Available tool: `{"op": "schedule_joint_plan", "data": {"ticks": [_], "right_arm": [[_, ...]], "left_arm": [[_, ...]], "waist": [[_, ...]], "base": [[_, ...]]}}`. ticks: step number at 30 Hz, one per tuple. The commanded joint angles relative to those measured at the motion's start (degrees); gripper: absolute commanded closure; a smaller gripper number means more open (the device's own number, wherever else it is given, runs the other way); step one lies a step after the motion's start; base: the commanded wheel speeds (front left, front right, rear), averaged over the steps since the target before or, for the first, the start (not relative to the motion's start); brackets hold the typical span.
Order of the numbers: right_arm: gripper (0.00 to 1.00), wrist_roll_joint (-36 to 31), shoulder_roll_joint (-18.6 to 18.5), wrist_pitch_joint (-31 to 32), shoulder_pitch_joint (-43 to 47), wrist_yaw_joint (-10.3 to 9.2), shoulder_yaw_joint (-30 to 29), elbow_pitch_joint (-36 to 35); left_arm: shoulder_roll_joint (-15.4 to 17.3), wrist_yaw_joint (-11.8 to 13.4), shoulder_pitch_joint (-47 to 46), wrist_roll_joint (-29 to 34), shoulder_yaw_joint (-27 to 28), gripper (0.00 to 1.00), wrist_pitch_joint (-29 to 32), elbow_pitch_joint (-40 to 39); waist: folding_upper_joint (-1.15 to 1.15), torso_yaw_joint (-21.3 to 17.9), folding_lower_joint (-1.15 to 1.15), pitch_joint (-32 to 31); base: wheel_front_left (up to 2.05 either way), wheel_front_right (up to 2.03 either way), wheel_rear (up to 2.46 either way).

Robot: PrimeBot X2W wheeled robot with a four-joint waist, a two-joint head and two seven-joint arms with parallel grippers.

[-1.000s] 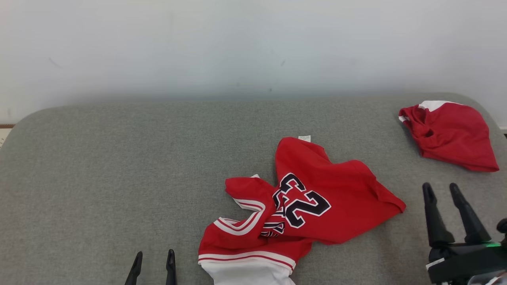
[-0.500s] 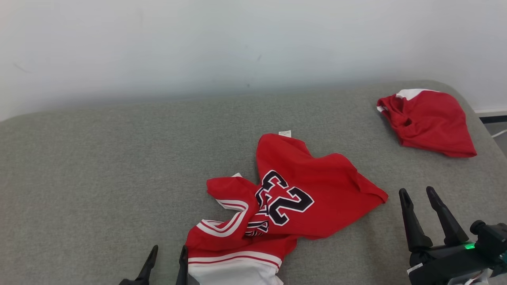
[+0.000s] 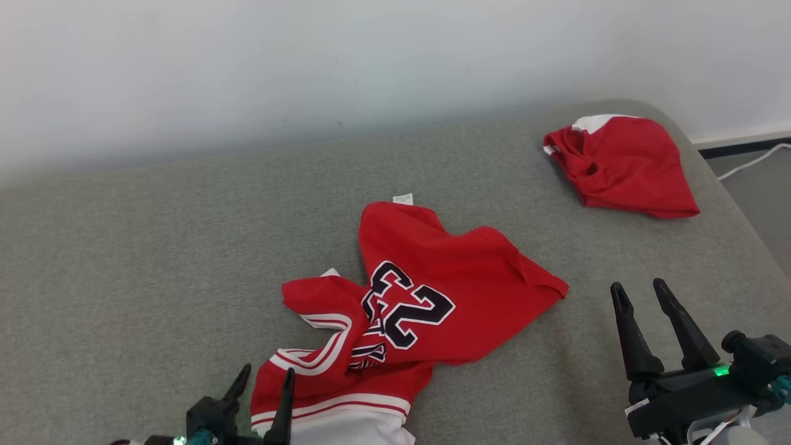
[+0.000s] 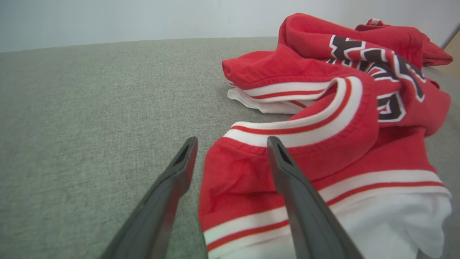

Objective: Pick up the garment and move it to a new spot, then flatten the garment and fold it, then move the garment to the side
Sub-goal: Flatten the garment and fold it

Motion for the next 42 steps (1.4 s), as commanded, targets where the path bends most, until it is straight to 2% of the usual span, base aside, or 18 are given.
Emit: {"op": "schedule_joint_plan", "data": {"ticks": [1, 3, 8, 14, 16, 17, 23, 28, 32, 34, 42], "right_arm": [[0.00, 0.12, -0.01, -0.35, -0.85, -0.04, 0.00, 0.00], [0.00, 0.23, 0.05, -0.37, -0.81, -0.04, 0.02, 0.16], [0.00, 0.22, 0.36, -0.38, -1.39, -0.04, -0.08, 0.25], [0.00, 0.16, 0.74, -0.39, -1.57, -0.04, -0.39, 0.45], [0.00, 0.02, 0.91, -0.39, -1.46, -0.04, -0.52, 0.45], [0.00, -0.06, 0.99, -0.39, -1.38, -0.04, -0.63, 0.40], [0.00, -0.41, 1.15, -0.39, -0.69, -0.04, -1.18, 0.36], [0.00, -0.58, 1.26, -0.39, -0.14, -0.04, -1.56, -0.08], [0.00, -0.74, 1.38, -0.38, 0.50, -0.04, -2.11, -0.11], [0.00, -0.83, 1.51, -0.39, 0.57, -0.04, -2.37, 0.18], [0.00, -0.96, 2.24, -0.31, 0.96, -0.04, -2.31, 0.98]], "left_arm": [[0.77, -0.35, -1.36, 0.81, 0.10, 0.00, -0.23, 1.06], [1.31, -0.56, -2.64, 1.34, 0.21, 0.00, -0.23, 1.93], [2.68, -2.90, -5.54, 2.58, -1.36, 0.00, -0.23, 7.05], [2.73, -4.66, -8.25, 2.10, -2.47, 0.00, 0.09, 13.34], [2.69, -4.76, -8.88, 2.27, -2.83, 0.95, 0.03, 14.51], [2.59, -4.75, -9.11, 2.41, -3.03, 1.00, -0.02, 14.73], [2.17, -4.20, -9.39, 2.89, -3.79, 1.00, -0.14, 14.03], [2.77, -3.03, -8.71, 2.66, -2.92, 1.00, -0.19, 9.53], [4.74, -1.75, -7.25, 2.45, -1.08, 1.00, -0.20, 4.65], [6.93, -0.73, -6.17, 2.13, 0.92, 1.00, -0.21, 1.03], [11.95, 2.30, -1.37, 0.26, 6.36, 1.00, 0.03, -5.80]], "waist": [[0.00, -1.45, 0.00, 1.10], [0.00, -2.06, 0.00, 1.54], [0.00, -3.18, 0.00, 2.24], [0.00, -3.56, 0.00, 2.33], [0.00, -3.51, 0.00, 2.26], [0.00, -3.42, 0.00, 2.21], [0.00, -2.06, 0.00, 1.77], [0.00, 0.14, 0.00, 1.09], [0.00, 2.30, 0.00, 0.53], [0.00, 3.75, 0.00, 0.25], [0.00, 5.65, 0.00, -0.04]], "base": [[0.00, 0.00, 0.00], [0.00, 0.00, 0.00], [0.00, 0.00, 0.00], [0.00, 0.00, 0.00], [0.00, 0.00, 0.00], [0.00, 0.00, 0.00], [0.00, 0.00, 0.00], [0.00, 0.00, 0.00], [0.00, 0.00, 0.00], [0.00, 0.00, 0.00], [0.00, 0.00, 0.00]]}}
